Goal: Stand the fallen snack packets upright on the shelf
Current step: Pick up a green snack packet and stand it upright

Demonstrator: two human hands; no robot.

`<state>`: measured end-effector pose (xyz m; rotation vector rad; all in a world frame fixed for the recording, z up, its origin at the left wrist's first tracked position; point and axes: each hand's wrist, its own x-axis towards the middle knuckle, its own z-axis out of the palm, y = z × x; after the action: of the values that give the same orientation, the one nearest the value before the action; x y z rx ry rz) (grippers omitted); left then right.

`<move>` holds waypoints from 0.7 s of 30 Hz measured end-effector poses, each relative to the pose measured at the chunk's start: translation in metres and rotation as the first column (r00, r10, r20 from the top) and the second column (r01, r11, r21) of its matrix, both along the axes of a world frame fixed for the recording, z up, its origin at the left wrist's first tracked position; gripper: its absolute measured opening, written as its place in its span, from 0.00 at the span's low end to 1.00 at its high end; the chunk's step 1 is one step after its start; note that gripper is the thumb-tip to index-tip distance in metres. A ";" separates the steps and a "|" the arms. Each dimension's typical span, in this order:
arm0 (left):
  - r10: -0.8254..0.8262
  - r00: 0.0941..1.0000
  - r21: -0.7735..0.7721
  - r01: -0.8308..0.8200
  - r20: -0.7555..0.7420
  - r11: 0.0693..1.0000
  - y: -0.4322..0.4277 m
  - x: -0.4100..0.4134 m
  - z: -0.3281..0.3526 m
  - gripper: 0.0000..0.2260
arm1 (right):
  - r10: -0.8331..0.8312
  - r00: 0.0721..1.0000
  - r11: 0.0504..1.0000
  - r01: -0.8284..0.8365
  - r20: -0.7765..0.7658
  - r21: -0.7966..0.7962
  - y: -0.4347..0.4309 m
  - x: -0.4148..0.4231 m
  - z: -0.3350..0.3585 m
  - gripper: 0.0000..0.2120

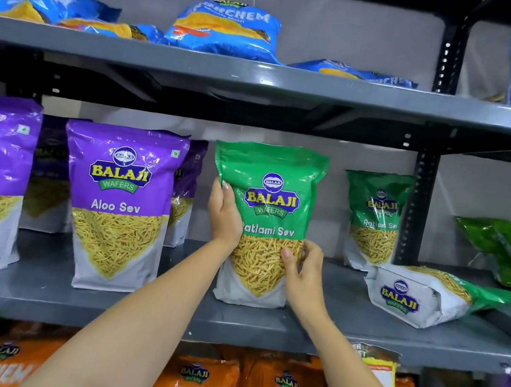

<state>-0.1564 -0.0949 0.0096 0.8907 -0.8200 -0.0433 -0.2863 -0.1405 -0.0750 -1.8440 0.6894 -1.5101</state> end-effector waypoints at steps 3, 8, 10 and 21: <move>-0.070 0.997 -0.009 0.070 -0.028 0.998 -0.004 0.003 -0.001 0.19 | -0.001 0.999 1.000 0.001 0.045 -0.010 -0.009 0.003 -0.007 0.12; -0.106 0.993 -0.008 0.106 -0.048 0.994 -0.015 0.010 -0.001 0.17 | 0.010 0.999 1.000 -0.009 0.051 -0.025 -0.018 0.006 -0.009 0.12; -0.118 0.993 -0.018 0.118 -0.025 0.993 -0.015 0.012 -0.002 0.15 | 0.003 0.999 1.000 -0.002 0.036 -0.028 -0.020 0.006 -0.010 0.13; 0.394 0.902 -0.194 -0.360 0.178 0.913 0.017 0.001 -0.009 0.20 | -0.162 0.964 0.986 0.166 0.209 -0.003 0.001 -0.018 0.006 0.19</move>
<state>-0.1557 -0.0780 0.0009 0.9015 -0.8235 0.4615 -0.3041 -0.1396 -0.0693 -1.6457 0.7421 -1.7939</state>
